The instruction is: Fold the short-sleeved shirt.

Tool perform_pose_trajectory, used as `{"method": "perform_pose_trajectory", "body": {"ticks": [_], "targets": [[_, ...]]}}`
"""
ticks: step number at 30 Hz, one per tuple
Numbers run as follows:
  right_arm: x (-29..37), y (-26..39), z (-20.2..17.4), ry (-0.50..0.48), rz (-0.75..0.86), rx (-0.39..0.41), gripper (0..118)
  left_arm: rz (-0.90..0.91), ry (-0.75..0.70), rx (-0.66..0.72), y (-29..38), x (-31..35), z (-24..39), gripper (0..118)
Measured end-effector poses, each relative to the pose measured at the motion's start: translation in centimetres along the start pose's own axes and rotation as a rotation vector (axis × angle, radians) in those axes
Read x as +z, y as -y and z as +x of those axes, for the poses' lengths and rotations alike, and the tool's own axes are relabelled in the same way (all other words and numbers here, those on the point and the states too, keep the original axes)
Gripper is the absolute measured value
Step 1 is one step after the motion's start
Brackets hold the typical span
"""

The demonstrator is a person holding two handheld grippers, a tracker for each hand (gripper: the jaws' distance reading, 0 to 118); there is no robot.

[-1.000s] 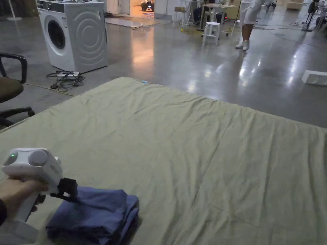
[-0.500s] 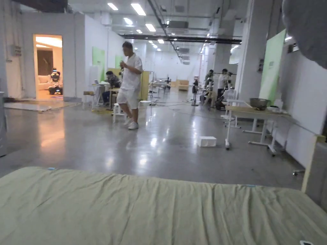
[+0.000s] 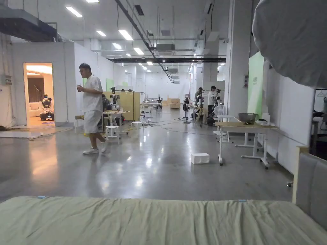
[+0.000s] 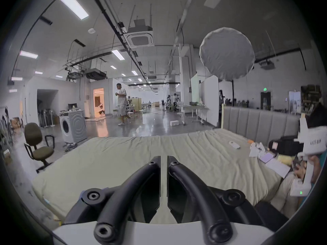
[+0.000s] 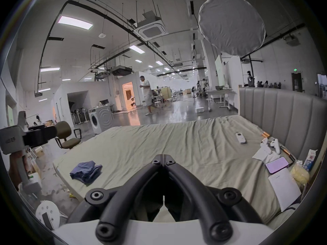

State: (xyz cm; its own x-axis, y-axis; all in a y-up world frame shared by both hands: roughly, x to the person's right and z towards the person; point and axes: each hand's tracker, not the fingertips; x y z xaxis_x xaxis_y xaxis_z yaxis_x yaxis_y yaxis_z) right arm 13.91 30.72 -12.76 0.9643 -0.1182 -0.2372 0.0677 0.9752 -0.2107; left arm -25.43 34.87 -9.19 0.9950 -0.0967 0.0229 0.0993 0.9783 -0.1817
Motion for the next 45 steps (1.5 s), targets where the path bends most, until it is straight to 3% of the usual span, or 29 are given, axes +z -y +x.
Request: {"method": "perform_pose_trajectory", "body": {"ticks": [4,13,25,27,28,29,31,32,33,35,37,40,41,43,45], "targets": [[2.1,-0.8,-0.9,0.094,-0.034,0.016,0,-0.007,0.027,0.054,0.0,2.5,0.3,0],[3.0,-1.6,-2.2,0.077,0.027,0.066,0,0.021,0.006,0.033,0.0,2.6,1.0,0],[2.7,-1.5,-2.3,0.063,0.038,0.046,1,0.07,0.014,0.082,-0.1,1.4,1.1,0],[2.6,-1.6,-2.3,0.06,0.033,0.051,22,0.064,0.016,0.087,-0.2,1.1,1.3,0],[2.6,-1.6,-2.4,0.061,0.032,0.062,39,0.062,0.012,0.088,-0.1,1.0,1.5,0],[2.6,-1.6,-2.6,0.066,0.036,0.078,64,0.06,0.003,0.088,-0.1,0.9,1.6,2],[2.7,-1.6,-2.7,0.069,0.043,0.093,88,0.057,0.0,0.086,0.0,0.9,1.5,25],[2.7,-1.6,-2.7,0.066,0.047,0.09,95,0.056,0.002,0.083,0.0,0.9,1.5,49],[2.8,-1.6,-2.7,0.058,0.052,0.082,95,0.057,0.01,0.079,0.1,0.9,1.5,68],[2.7,-1.6,-2.6,0.049,0.057,0.064,95,0.066,0.019,0.076,0.3,1.0,1.6,89],[2.6,-1.6,-2.6,0.051,0.058,0.059,96,0.072,0.024,0.076,0.3,1.2,1.7,101],[2.4,-1.3,-2.7,0.055,0.053,0.075,113,0.08,0.016,0.071,0.4,1.4,1.8,118],[2.4,-1.3,-2.8,0.054,0.052,0.081,118,0.088,0.013,0.067,0.4,1.5,1.8,118],[2.7,-1.4,-2.9,0.068,0.087,0.125,118,0.105,0.008,0.065,0.3,1.7,1.8,118],[2.4,-1.2,-3.0,0.062,0.059,0.095,118,0.106,0.009,0.066,0.2,1.8,1.8,118]]}}
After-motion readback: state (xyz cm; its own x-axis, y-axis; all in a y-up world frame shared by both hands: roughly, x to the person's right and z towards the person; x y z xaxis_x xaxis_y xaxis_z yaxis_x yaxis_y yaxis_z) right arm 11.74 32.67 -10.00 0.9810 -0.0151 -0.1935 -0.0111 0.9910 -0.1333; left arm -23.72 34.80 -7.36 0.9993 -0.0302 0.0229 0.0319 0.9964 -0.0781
